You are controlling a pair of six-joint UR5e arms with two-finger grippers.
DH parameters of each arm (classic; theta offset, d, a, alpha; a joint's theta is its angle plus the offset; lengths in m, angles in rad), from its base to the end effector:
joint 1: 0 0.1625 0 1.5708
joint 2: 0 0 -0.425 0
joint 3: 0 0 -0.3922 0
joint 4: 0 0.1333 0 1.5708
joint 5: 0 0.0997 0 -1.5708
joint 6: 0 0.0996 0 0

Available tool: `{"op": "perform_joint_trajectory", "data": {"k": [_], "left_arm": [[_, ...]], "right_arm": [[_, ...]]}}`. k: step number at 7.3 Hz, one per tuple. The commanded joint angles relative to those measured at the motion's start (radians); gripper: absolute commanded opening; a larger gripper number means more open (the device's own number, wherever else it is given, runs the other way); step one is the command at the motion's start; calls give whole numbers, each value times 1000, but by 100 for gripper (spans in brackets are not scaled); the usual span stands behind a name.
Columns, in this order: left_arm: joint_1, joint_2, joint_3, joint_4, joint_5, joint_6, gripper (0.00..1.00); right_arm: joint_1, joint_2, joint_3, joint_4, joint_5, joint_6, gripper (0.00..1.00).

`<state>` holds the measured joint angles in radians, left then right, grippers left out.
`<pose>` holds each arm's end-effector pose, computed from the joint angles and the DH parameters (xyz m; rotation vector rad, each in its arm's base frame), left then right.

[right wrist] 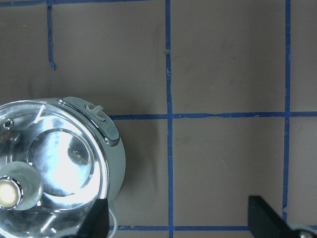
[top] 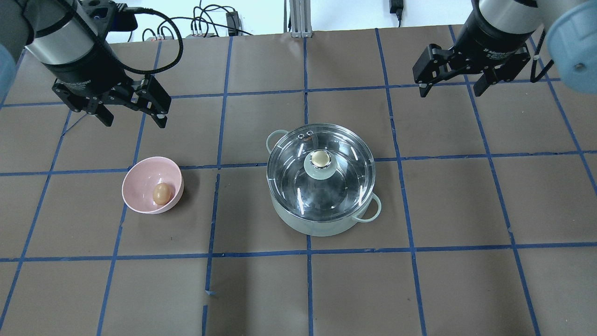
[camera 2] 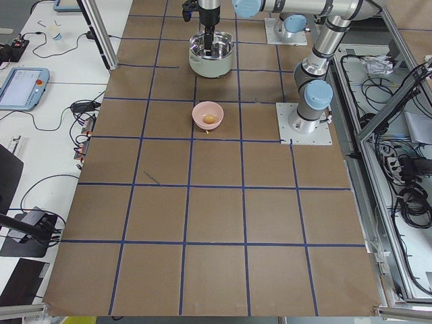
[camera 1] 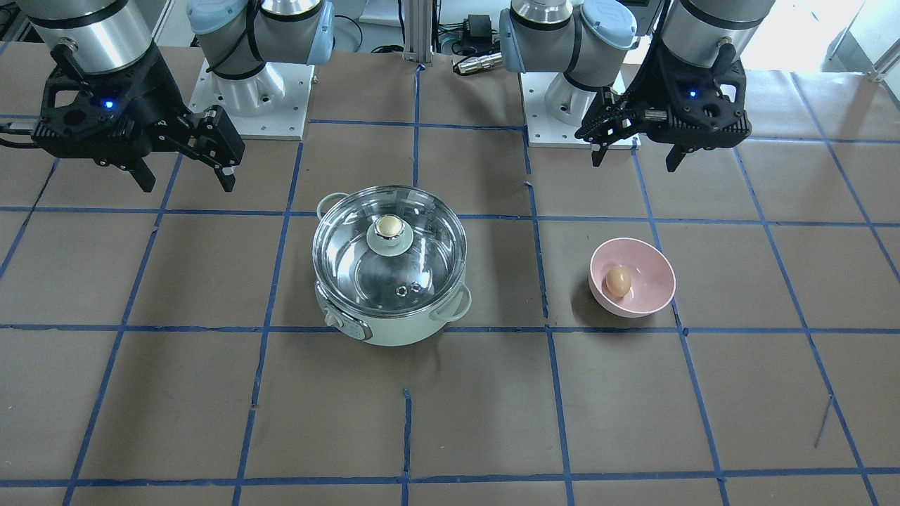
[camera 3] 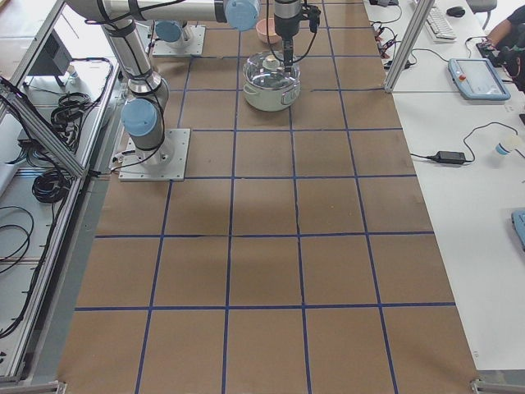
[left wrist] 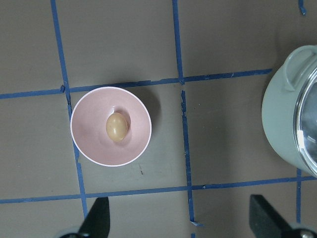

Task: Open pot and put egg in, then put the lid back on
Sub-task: 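Lower the right gripper to the lid knob while the left moves over the bowl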

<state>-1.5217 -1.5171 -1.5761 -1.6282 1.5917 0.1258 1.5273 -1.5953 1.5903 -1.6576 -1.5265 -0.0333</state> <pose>-0.1081 -0.4736 0.5054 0.1198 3.1192 0.0169 0.1163 -0.4957 0.4994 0.0126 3.0975 -0.1448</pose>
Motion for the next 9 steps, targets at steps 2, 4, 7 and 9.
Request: {"op": "perform_joint_trajectory", "data": {"k": [2,4,7,9], "left_arm": [[0,0,-8,2,4,2,100],[0,3,-15,4,7,11,100],[5,2,-31,1,7,26,100],[30,-15,-57,55,8,122,99]], "right_arm": [[-2,-12,-9,-10,3,-2,100],[-3,-35,0,2,-4,-2,100],[13,-26,-1,-7,3,41,100],[158,14,-7,-71,-10,177,99]]}}
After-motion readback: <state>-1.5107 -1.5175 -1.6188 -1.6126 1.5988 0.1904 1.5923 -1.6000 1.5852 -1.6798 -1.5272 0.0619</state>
